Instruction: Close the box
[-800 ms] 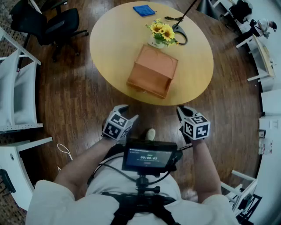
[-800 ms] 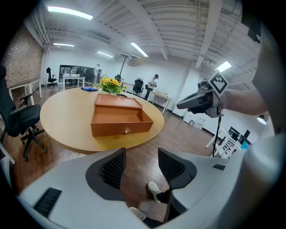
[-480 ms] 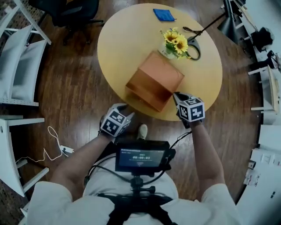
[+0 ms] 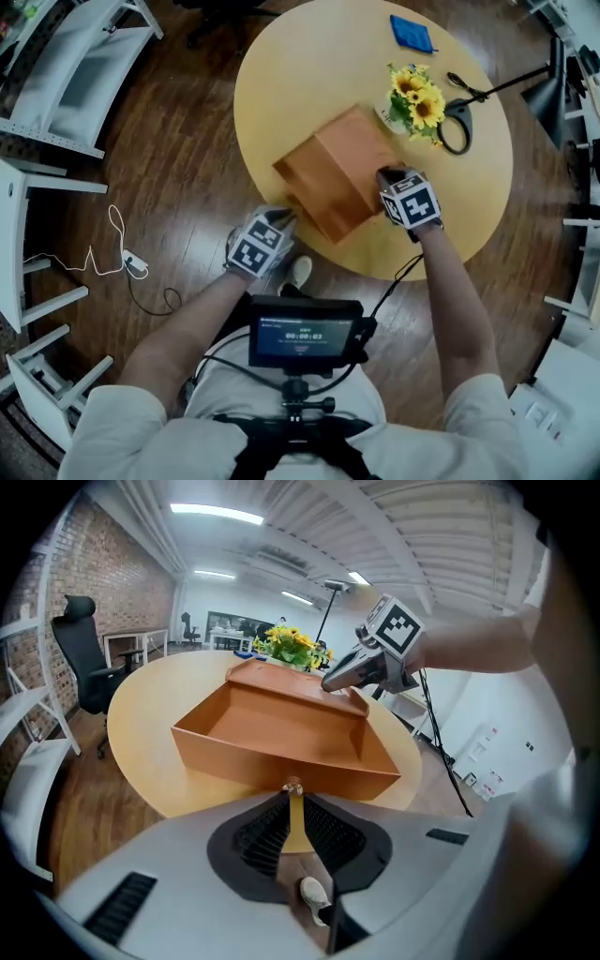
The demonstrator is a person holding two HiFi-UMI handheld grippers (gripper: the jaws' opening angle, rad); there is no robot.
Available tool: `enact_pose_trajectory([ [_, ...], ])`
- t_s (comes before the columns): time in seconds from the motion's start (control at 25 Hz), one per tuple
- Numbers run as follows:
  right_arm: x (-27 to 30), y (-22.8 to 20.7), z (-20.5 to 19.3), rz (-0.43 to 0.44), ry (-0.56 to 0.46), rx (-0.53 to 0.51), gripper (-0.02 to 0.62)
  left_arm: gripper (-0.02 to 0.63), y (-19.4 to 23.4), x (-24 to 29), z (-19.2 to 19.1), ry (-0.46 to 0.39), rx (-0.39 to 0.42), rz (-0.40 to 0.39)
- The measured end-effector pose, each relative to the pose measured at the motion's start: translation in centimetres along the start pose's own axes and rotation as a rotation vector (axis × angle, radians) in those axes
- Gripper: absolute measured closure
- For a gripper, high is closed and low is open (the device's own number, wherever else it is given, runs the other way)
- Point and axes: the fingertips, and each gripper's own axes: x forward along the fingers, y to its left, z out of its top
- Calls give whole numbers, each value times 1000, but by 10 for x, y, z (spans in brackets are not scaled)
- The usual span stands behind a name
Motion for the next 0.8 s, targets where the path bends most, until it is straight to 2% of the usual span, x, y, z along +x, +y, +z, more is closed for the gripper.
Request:
enact_pose_trajectory([
  [0.12,-1,-1,3,4,-31,-24,592,563,2,9,0,8,-5,32],
  [0.24,1,0,3,25,-35,-25,592,503,3,15,-4,28,-5,47],
  [0.28,1,0,2,34,-35,-22,592,500,2,18,-5,34,1,48],
  [0.48,1,-1,5,58,-67,-1,592,501,3,29,-3,43,12,62],
  [0.52,1,-1,4,61,-63,0,592,529,3,31,-1,43,16,64],
  [0.8,-1,3,8,54,-66,-29,592,535,1,52,22,32,47,61],
])
